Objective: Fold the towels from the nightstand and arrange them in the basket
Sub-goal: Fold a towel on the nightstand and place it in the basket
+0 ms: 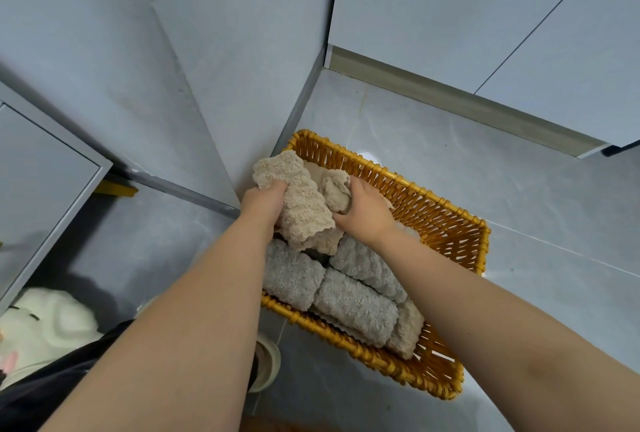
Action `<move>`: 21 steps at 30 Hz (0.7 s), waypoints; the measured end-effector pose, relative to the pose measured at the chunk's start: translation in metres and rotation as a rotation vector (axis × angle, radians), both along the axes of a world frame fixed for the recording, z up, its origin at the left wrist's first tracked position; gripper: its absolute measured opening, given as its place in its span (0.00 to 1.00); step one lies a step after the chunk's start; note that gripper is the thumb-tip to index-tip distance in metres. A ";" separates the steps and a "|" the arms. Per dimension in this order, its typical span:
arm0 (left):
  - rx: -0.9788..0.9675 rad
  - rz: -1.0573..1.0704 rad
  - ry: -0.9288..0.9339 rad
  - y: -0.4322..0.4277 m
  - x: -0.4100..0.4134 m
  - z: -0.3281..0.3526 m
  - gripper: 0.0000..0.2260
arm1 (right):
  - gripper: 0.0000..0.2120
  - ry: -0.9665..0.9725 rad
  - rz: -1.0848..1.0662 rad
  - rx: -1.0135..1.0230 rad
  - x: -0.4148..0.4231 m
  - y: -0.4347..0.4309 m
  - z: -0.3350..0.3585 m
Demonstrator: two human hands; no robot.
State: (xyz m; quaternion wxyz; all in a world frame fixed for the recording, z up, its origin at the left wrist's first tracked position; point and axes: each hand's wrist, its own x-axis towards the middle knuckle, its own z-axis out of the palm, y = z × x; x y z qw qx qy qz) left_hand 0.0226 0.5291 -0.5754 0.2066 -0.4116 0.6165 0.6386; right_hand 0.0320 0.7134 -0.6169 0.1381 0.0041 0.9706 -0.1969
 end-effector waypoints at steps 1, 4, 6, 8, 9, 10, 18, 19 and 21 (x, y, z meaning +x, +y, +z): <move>-0.002 -0.005 -0.005 -0.001 0.001 0.001 0.29 | 0.33 0.015 0.014 0.074 -0.002 -0.004 -0.001; 0.008 -0.020 -0.005 -0.001 0.002 0.001 0.29 | 0.19 0.014 -0.053 0.089 -0.010 -0.008 0.010; 0.018 -0.040 -0.001 0.000 0.002 -0.001 0.30 | 0.13 0.040 -0.115 -0.032 -0.016 -0.002 0.027; 0.034 -0.055 0.011 0.001 0.002 -0.001 0.32 | 0.08 0.063 -0.117 -0.103 -0.026 0.010 0.047; 0.048 -0.061 0.016 0.001 0.002 0.000 0.33 | 0.06 0.042 -0.090 -0.120 -0.031 0.018 0.058; 0.064 -0.071 0.017 0.002 0.002 0.000 0.35 | 0.06 -0.007 -0.053 -0.113 -0.035 0.026 0.067; 0.106 -0.133 0.016 0.009 0.004 0.000 0.28 | 0.07 -0.464 0.251 0.406 -0.023 0.036 0.053; 0.116 -0.135 0.012 0.009 0.004 -0.001 0.27 | 0.07 -0.485 0.256 0.398 -0.021 0.035 0.046; 0.125 -0.138 0.004 0.008 0.004 -0.001 0.27 | 0.08 -0.536 0.218 0.298 -0.021 0.037 0.030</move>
